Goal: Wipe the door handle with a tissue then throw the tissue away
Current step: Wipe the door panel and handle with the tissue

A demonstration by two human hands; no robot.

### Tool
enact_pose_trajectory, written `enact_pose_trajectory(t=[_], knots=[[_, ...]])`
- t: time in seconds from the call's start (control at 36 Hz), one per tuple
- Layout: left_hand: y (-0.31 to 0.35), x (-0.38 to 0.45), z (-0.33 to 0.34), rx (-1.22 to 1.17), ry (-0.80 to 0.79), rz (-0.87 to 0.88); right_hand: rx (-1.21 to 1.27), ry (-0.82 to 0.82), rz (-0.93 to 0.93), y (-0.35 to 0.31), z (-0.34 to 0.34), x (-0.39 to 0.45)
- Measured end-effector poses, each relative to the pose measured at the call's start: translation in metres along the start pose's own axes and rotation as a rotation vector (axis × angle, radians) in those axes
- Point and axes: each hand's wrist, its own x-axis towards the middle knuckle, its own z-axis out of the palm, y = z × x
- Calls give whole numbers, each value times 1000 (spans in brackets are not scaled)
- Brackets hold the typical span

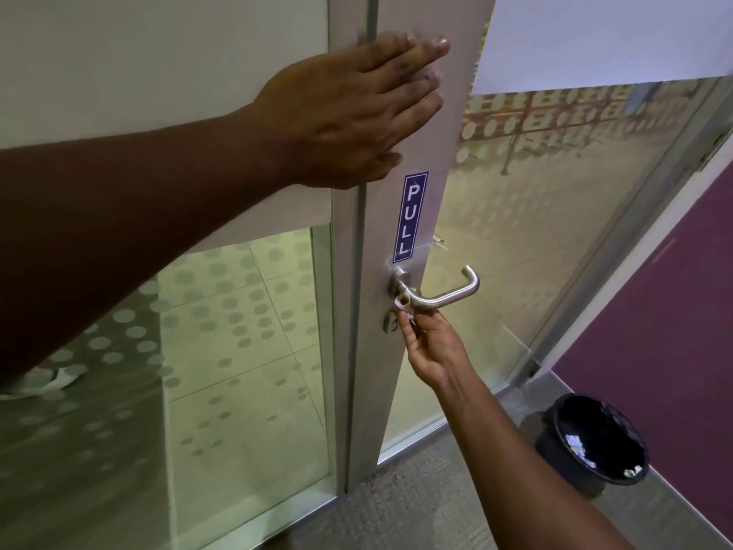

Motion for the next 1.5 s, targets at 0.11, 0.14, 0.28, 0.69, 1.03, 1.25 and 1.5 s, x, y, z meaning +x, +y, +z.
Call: enact_pose_trajectory(t=[0.11, 0.14, 0.28, 0.69, 1.03, 1.25, 1.5], knots=[[0, 0, 0, -13, -14, -8, 93, -30, 24, -5, -8, -4], [0, 0, -1, -20, -21, -8, 107, -34, 24, -6, -9, -5], [1, -1, -1, -20, -26, -5, 92, -1, 1, -12, -13, -12], [1, 0, -1, -33, -48, 2, -436, 285, -592, -91, -25, -10], [0, 0, -3, -6, -66, 1, -2330, 133, -838, -120, 11, 5], [2, -1, 0, 1, -68, 16, -2407, 182, -810, -97, 24, -16], [3, -1, 0, -15, -65, 17, -2372, 139, -900, -60, 32, -32]])
